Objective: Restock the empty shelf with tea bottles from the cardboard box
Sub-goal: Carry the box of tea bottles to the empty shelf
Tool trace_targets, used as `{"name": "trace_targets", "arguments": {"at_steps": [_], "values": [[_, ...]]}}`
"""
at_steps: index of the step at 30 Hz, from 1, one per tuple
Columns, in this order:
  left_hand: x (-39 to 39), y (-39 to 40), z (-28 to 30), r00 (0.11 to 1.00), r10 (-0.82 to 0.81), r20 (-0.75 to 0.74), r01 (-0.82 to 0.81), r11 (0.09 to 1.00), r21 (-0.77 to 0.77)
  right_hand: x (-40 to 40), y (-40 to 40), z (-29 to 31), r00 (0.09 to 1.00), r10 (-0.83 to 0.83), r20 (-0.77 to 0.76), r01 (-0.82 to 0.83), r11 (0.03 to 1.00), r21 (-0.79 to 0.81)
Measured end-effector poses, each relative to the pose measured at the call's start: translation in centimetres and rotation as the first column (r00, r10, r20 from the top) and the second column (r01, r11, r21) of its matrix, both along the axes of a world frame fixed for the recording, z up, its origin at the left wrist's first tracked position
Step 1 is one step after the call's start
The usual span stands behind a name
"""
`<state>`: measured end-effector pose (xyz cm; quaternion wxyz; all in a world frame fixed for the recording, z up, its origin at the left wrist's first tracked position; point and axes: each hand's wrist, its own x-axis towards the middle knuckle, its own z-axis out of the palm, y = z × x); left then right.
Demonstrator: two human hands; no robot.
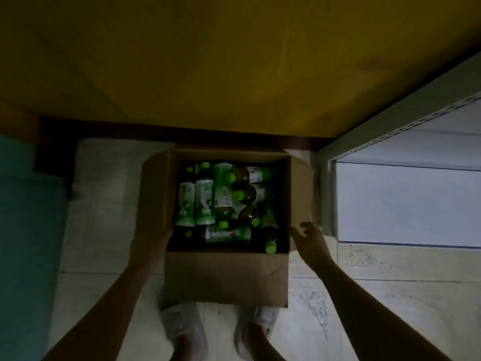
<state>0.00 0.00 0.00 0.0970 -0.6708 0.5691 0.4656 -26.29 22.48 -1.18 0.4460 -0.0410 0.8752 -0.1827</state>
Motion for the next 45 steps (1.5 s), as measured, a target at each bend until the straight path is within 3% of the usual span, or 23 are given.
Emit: {"name": "trace_targets", "arguments": {"at_steps": [3, 7, 10, 12, 14, 21, 28, 39, 45], "values": [[-0.6, -2.1, -7.8, 0.999, -0.019, 0.050, 0.022, 0.998, -0.055, -1.2, -1.6, -6.9, 0.995, -0.067, -0.069, 0.066, 0.998, -0.011], [-3.0, -5.3, -14.4, 0.999, 0.043, -0.001, -0.042, 0.996, -0.084, -2.2, -4.3, -12.6, 0.958, -0.285, 0.026, 0.285, 0.942, -0.177], [-3.5, -6.5, -17.1, 0.992, -0.029, 0.121, 0.056, 0.974, -0.221, -2.8, -4.3, -14.7, 0.970, -0.228, -0.081, 0.221, 0.972, -0.084], [-3.6, -6.4, -17.5, 0.986, -0.070, 0.151, 0.110, 0.955, -0.275, -3.2, -4.0, -15.2, 0.978, -0.185, -0.097, 0.184, 0.983, -0.020], [-3.6, -6.5, -17.0, 0.990, -0.080, 0.120, 0.107, 0.966, -0.234, -3.7, -4.0, -14.8, 0.989, -0.131, -0.074, 0.132, 0.991, 0.012], [-2.4, -7.2, -13.0, 0.992, -0.092, 0.086, 0.107, 0.976, -0.189, -4.6, -4.0, -10.2, 0.998, 0.014, -0.062, -0.015, 0.999, -0.030], [-0.6, -6.0, 1.1, 0.986, -0.141, 0.092, 0.153, 0.978, -0.140, -2.0, -1.3, 2.9, 0.997, 0.029, -0.078, -0.030, 0.999, -0.017], [1.7, -0.4, 37.6, 0.970, -0.235, 0.057, 0.241, 0.957, -0.164, 5.0, 7.2, 35.6, 0.991, -0.024, -0.134, 0.021, 0.999, -0.026], [2.3, 4.1, 47.6, 0.895, -0.447, 0.014, 0.442, 0.880, -0.175, 11.1, 15.4, 46.7, 0.973, -0.168, -0.159, 0.165, 0.986, -0.028]]}}
